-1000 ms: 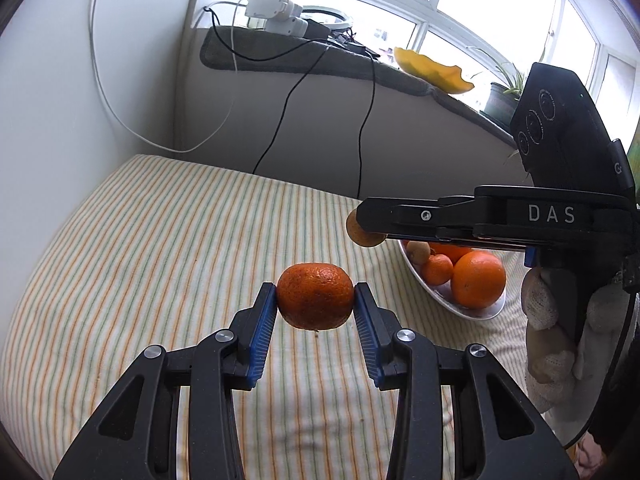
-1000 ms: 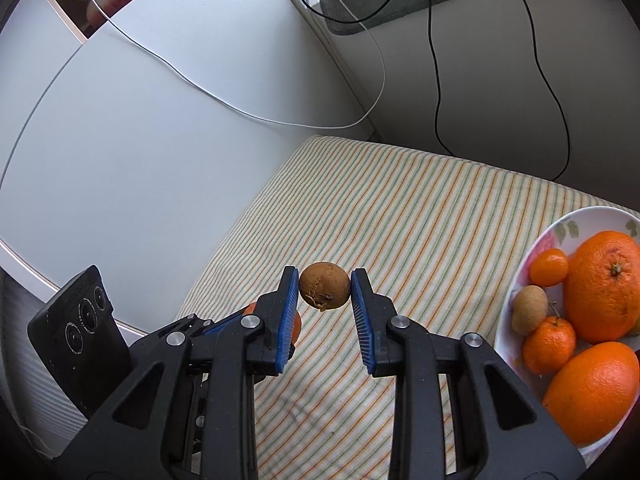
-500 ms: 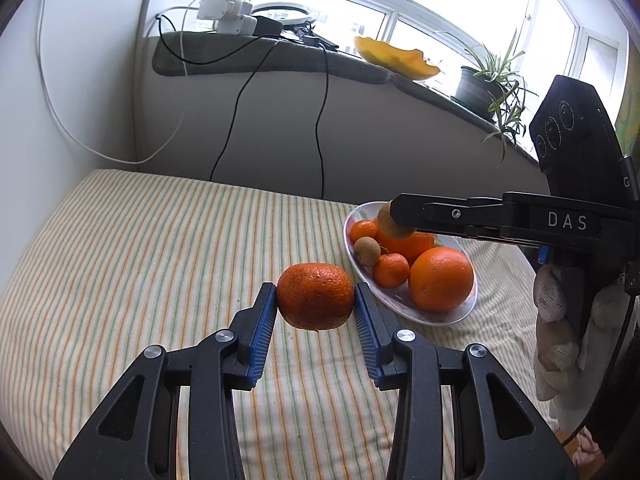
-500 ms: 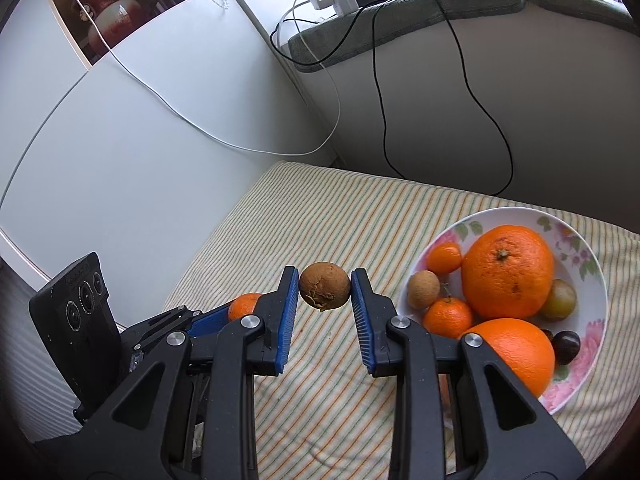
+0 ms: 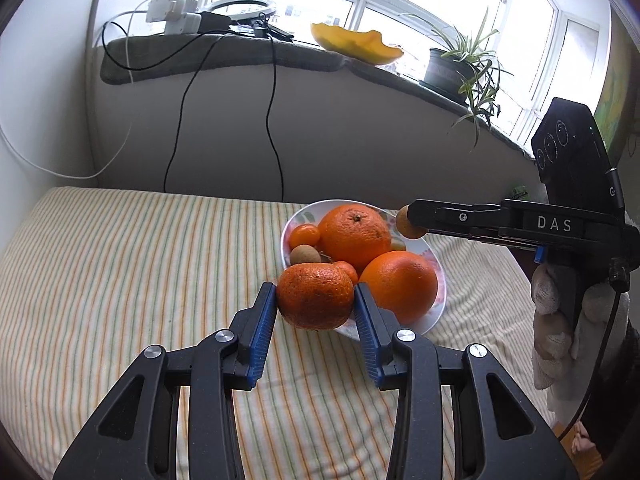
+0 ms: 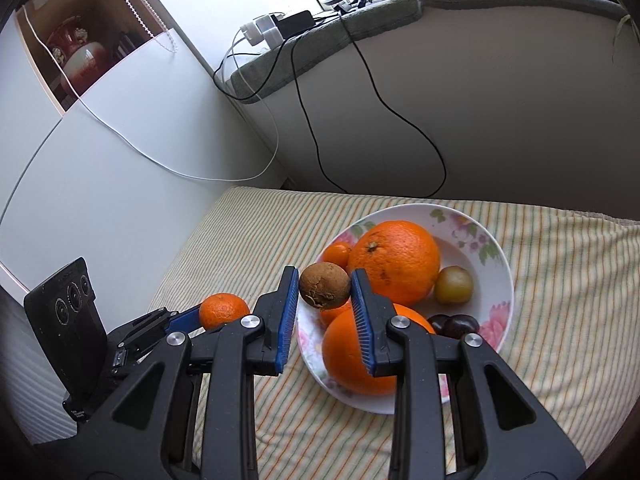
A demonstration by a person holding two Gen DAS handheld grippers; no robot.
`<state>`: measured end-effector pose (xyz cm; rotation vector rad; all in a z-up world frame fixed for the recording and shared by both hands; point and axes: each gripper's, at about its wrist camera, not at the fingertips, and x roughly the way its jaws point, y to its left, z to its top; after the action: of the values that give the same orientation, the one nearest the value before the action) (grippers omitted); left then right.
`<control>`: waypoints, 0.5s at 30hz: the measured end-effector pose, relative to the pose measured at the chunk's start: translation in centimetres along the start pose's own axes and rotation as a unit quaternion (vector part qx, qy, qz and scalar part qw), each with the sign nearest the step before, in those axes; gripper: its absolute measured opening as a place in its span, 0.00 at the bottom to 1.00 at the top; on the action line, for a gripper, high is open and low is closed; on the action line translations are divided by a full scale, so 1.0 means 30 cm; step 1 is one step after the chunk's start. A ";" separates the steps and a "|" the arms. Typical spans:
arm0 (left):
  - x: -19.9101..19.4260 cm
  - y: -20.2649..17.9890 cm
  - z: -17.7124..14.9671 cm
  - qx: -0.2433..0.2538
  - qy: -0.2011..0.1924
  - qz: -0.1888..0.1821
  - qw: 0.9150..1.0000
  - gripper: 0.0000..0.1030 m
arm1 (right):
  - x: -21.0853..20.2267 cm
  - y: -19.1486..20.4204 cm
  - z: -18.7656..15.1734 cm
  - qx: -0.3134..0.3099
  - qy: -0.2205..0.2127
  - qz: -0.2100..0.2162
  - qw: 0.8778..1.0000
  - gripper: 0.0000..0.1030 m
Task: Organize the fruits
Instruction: 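Carry the mandarin and kiwi with both grippers over the white plate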
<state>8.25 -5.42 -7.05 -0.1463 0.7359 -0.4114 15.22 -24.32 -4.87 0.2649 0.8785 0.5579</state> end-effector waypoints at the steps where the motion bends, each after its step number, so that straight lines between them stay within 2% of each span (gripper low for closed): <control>1: 0.007 -0.009 0.003 0.002 0.001 -0.002 1.000 0.36 | -0.007 -0.016 -0.002 0.002 -0.001 -0.004 1.000 0.27; 15: 0.090 -0.058 0.058 0.022 0.008 -0.006 1.000 0.36 | -0.046 -0.184 -0.026 0.029 -0.007 -0.043 0.999 0.27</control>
<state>10.67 -8.15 -6.97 -0.1058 0.7417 -0.4397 15.86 -29.66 -6.88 0.2827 0.8900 0.4505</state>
